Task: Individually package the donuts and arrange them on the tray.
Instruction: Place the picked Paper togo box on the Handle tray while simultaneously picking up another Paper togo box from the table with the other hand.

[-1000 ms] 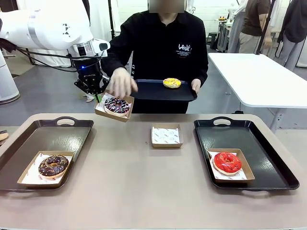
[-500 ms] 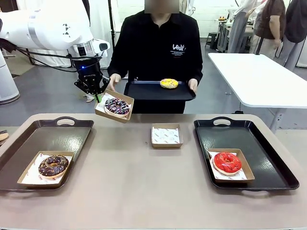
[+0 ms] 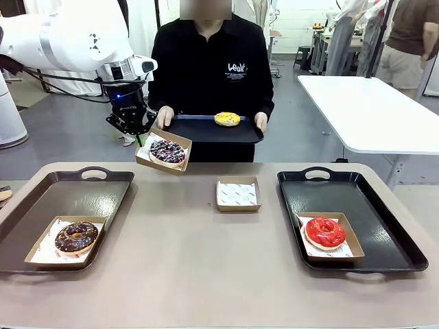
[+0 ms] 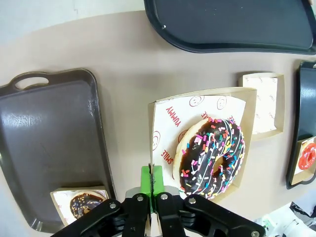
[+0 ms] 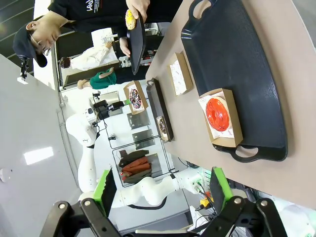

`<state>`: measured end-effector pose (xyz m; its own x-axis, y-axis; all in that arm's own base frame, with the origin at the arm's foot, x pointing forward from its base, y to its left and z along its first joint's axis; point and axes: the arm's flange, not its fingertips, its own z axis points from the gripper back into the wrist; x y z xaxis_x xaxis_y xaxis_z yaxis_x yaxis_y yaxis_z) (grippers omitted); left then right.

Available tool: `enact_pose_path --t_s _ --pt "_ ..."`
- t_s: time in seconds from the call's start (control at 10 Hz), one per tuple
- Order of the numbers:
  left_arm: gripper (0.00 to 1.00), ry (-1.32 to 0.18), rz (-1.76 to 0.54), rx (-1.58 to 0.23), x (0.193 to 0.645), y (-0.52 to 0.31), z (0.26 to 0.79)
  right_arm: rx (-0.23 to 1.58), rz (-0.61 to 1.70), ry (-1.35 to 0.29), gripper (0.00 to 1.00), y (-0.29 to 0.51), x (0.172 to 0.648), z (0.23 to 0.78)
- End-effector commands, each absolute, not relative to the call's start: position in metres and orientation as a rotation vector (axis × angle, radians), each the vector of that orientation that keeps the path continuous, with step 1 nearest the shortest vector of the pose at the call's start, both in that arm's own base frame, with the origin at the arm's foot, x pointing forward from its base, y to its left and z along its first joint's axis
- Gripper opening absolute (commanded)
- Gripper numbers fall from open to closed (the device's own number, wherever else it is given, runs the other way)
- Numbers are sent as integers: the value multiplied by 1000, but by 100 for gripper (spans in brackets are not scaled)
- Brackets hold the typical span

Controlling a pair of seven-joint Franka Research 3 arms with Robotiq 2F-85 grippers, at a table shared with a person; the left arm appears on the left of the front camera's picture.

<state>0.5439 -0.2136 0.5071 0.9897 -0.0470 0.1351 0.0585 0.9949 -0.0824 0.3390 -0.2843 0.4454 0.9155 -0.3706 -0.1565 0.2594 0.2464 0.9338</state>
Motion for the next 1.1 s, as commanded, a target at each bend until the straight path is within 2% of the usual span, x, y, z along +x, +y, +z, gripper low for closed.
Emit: enact_pose_path --t_s 0.0,0.8,1.0 --pt "0 -133 -55 -84 542 -211 507 1259 -426 -106 100 -285 339 448" --pt "1 -133 -53 -86 544 -214 507 1250 -431 -103 100 -284 339 445" --pt "1 -147 -69 -142 524 -174 515 1169 -359 -228 100 -260 354 478"
